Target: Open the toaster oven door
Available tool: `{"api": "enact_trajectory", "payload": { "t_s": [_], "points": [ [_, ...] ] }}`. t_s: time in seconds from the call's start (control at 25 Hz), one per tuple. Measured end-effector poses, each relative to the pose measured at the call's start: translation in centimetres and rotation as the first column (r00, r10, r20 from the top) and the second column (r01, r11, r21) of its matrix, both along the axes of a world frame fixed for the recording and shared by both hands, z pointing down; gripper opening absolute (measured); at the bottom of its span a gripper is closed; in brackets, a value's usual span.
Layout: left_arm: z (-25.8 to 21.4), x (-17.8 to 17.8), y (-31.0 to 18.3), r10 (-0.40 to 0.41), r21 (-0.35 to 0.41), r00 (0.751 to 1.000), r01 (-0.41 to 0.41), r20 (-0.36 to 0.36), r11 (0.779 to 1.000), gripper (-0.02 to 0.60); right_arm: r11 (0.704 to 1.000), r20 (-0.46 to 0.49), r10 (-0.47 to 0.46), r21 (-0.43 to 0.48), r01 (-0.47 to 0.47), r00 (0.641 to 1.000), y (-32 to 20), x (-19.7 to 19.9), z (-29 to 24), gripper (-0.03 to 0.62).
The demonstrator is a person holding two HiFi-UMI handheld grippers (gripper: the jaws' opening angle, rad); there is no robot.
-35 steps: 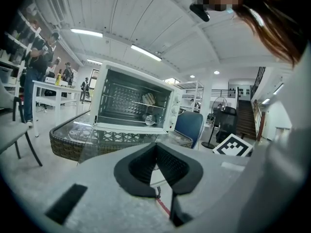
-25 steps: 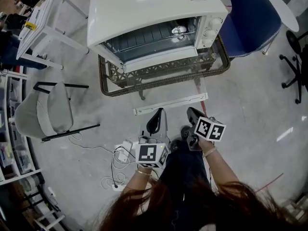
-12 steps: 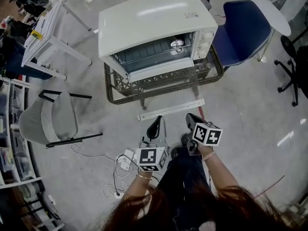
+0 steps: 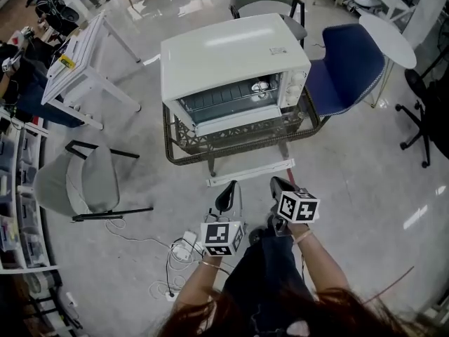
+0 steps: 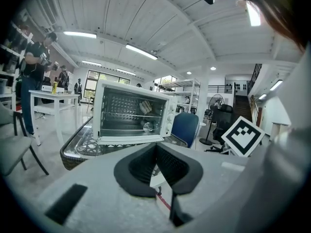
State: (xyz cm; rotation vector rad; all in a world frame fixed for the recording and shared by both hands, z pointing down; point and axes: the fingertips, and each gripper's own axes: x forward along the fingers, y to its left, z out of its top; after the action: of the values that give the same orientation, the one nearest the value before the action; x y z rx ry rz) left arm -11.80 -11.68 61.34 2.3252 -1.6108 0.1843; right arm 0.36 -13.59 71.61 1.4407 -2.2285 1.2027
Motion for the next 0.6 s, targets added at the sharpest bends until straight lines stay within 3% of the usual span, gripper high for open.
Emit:
{"api": "enact_trajectory", "payload": {
  "t_s": [0.6],
  "points": [
    [-6.0,0.9,0.9,-0.027,0.039,1.0,0.026,0.012,0.999,0.015,0.985,-0.104,-0.069,0.149,0.084,0.992,0.0,0.2,-7.5,0.002]
  ]
}}
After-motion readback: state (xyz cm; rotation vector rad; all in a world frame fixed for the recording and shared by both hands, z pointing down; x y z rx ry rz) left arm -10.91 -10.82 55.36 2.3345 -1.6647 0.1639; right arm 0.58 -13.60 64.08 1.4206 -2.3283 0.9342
